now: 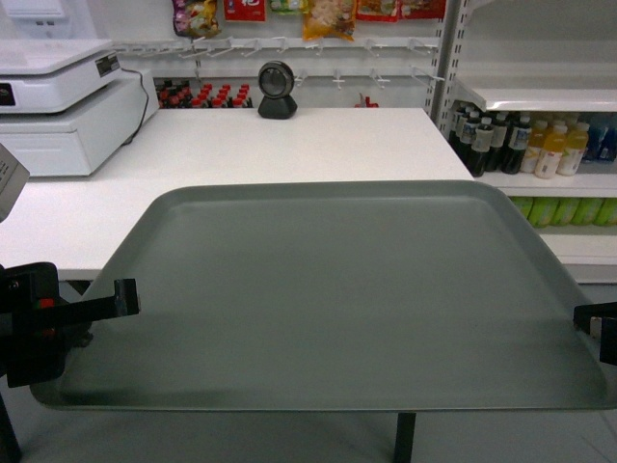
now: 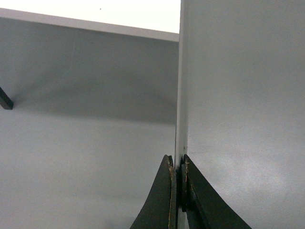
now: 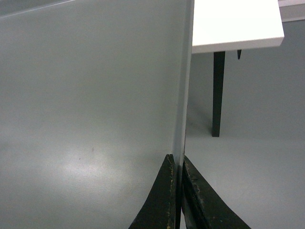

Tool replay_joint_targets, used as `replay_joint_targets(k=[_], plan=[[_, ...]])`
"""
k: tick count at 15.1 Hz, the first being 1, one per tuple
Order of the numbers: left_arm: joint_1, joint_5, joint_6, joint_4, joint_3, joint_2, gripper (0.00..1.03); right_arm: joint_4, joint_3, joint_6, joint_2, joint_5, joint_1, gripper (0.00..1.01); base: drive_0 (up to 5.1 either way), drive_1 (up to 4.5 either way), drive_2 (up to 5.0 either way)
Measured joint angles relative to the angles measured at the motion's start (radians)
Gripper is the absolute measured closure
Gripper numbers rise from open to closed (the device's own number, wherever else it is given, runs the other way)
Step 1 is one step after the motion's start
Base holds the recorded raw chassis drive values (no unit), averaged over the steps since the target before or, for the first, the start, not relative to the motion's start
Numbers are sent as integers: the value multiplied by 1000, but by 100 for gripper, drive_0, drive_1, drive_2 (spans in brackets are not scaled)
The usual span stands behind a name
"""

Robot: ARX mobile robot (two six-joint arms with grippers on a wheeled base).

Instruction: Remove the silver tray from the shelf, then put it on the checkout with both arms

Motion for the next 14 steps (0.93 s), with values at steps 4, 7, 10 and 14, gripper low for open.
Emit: replay_joint_targets(k=[4, 7, 10, 14], plan=[[0, -1, 0, 3, 0, 0, 100, 3, 0, 0, 0, 0, 0, 99, 5, 418, -409], [0, 0, 0, 2, 0, 0, 100, 3, 0, 0, 0, 0, 0, 99, 7, 420, -407], [0, 0, 0, 1, 0, 0, 100, 2, 0, 0, 0, 0, 0, 99, 6, 420, -407], [0, 0, 0, 1, 0, 0, 100, 2, 0, 0, 0, 0, 0, 99, 6, 420, -407]])
